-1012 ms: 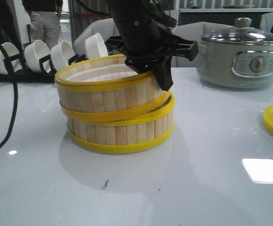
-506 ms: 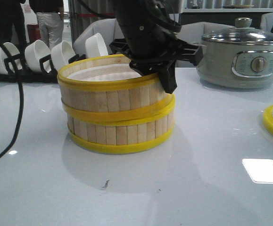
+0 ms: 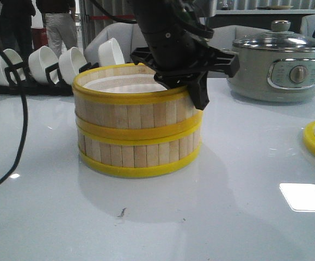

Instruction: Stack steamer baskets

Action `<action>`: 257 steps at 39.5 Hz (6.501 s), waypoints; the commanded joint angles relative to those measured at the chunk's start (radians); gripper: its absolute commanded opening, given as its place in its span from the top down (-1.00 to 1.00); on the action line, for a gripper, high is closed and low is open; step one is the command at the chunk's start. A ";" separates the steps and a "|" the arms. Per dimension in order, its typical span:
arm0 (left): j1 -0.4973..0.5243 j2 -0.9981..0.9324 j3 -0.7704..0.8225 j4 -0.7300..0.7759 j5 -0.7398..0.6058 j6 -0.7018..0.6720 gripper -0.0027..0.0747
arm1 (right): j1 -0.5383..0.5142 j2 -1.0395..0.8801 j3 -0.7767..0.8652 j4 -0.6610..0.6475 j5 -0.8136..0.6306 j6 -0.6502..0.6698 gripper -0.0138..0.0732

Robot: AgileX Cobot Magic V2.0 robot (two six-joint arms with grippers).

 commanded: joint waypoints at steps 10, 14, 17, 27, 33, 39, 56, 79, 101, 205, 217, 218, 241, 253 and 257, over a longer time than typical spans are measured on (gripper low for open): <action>-0.024 -0.059 -0.036 -0.040 -0.089 0.008 0.71 | -0.002 -0.006 -0.037 -0.003 -0.073 -0.003 -0.41; -0.024 -0.059 -0.036 -0.038 -0.086 0.008 0.71 | -0.002 -0.006 -0.037 -0.003 -0.072 -0.003 -0.41; -0.024 -0.059 -0.036 -0.038 -0.084 0.008 0.71 | -0.002 -0.006 -0.037 -0.003 -0.072 -0.003 -0.41; -0.020 -0.059 -0.060 -0.024 -0.064 0.008 0.26 | -0.002 -0.006 -0.037 -0.003 -0.071 -0.003 -0.41; -0.008 -0.059 -0.105 -0.004 -0.043 0.008 -0.14 | -0.002 -0.006 -0.037 -0.003 -0.071 -0.003 -0.41; -0.001 -0.059 -0.176 0.046 0.010 0.000 -0.16 | -0.002 -0.006 -0.037 -0.003 -0.071 -0.003 -0.41; 0.171 -0.156 -0.280 0.063 0.102 -0.045 0.71 | -0.002 -0.006 -0.037 -0.003 -0.069 -0.003 -0.41; 0.617 -0.685 0.165 0.047 -0.025 -0.047 0.71 | -0.002 0.046 -0.037 -0.003 -0.069 -0.003 -0.41; 0.647 -1.360 1.178 0.020 -0.439 -0.052 0.71 | -0.002 0.046 -0.037 -0.002 -0.072 -0.003 -0.41; 0.647 -1.462 1.333 0.014 -0.480 -0.052 0.71 | -0.161 0.810 -0.506 -0.053 0.159 -0.004 -0.17; 0.647 -1.462 1.333 0.014 -0.480 -0.052 0.71 | -0.161 0.881 -0.537 -0.059 0.162 -0.004 -0.17; 0.647 -1.462 1.333 0.014 -0.480 -0.052 0.71 | -0.161 0.885 -0.537 -0.059 0.162 -0.004 -0.17; 0.647 -1.462 1.333 0.014 -0.481 -0.052 0.71 | -0.177 0.937 -0.537 -0.060 0.141 -0.004 -0.17; 0.647 -1.462 1.333 0.014 -0.481 -0.052 0.71 | -0.175 0.947 -0.537 -0.060 0.128 -0.004 -0.17; 0.647 -1.462 1.333 0.014 -0.481 -0.052 0.71 | -0.175 0.947 -0.537 -0.060 0.123 -0.004 -0.17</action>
